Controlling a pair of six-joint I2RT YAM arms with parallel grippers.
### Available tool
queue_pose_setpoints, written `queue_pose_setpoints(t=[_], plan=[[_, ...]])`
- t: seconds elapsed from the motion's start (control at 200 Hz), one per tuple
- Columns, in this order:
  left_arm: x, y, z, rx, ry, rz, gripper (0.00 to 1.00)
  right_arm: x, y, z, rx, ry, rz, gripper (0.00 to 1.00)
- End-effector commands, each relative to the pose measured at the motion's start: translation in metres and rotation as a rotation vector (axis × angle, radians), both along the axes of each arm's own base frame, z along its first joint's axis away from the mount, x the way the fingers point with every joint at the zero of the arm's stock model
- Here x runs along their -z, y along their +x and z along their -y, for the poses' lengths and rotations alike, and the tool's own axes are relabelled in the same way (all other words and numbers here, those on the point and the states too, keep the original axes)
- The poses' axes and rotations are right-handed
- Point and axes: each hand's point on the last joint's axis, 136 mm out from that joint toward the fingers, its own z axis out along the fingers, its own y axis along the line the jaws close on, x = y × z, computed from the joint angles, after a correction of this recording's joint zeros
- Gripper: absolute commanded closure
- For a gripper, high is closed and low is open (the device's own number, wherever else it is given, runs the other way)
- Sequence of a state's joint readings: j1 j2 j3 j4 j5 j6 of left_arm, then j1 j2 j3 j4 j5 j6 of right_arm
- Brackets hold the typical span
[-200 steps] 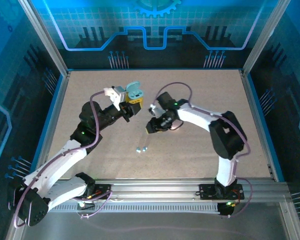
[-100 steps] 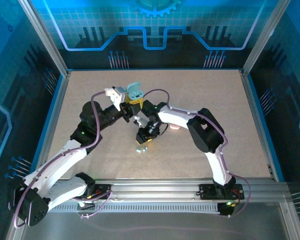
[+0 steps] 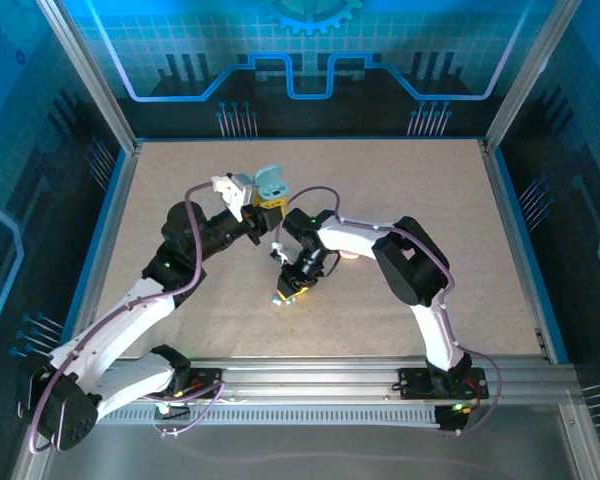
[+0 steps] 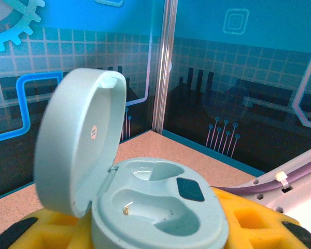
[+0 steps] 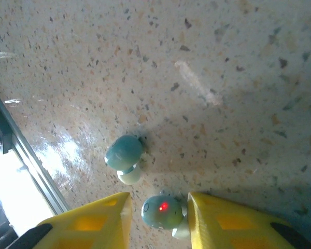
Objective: Insert wireless bluetooth earbuds into charging case
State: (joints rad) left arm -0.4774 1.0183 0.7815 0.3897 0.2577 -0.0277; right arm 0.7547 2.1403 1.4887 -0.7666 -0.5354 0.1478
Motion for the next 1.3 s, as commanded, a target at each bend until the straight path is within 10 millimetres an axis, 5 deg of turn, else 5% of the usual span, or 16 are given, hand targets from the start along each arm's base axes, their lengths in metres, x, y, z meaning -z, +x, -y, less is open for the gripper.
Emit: queue_pose_setpoints(t=[0.0,0.345,0.685,1.296], plan=[[-0.010,0.001,-0.002,-0.009,-0.012,0.024,0.68,-0.017,-0.018,0.002,-0.032,0.022,-0.011,0.66],[-0.007,0.004,0.000,-0.003,-0.013,0.014,0.68,-0.018,-0.040,0.008,-0.026,0.032,-0.044,0.67],[-0.010,0.002,-0.003,-0.014,-0.015,0.024,0.68,-0.034,-0.024,0.008,-0.016,-0.003,0.076,0.65],[-0.016,-0.003,-0.009,-0.035,-0.012,0.044,0.68,-0.010,-0.027,-0.003,-0.135,-0.146,0.189,0.60]])
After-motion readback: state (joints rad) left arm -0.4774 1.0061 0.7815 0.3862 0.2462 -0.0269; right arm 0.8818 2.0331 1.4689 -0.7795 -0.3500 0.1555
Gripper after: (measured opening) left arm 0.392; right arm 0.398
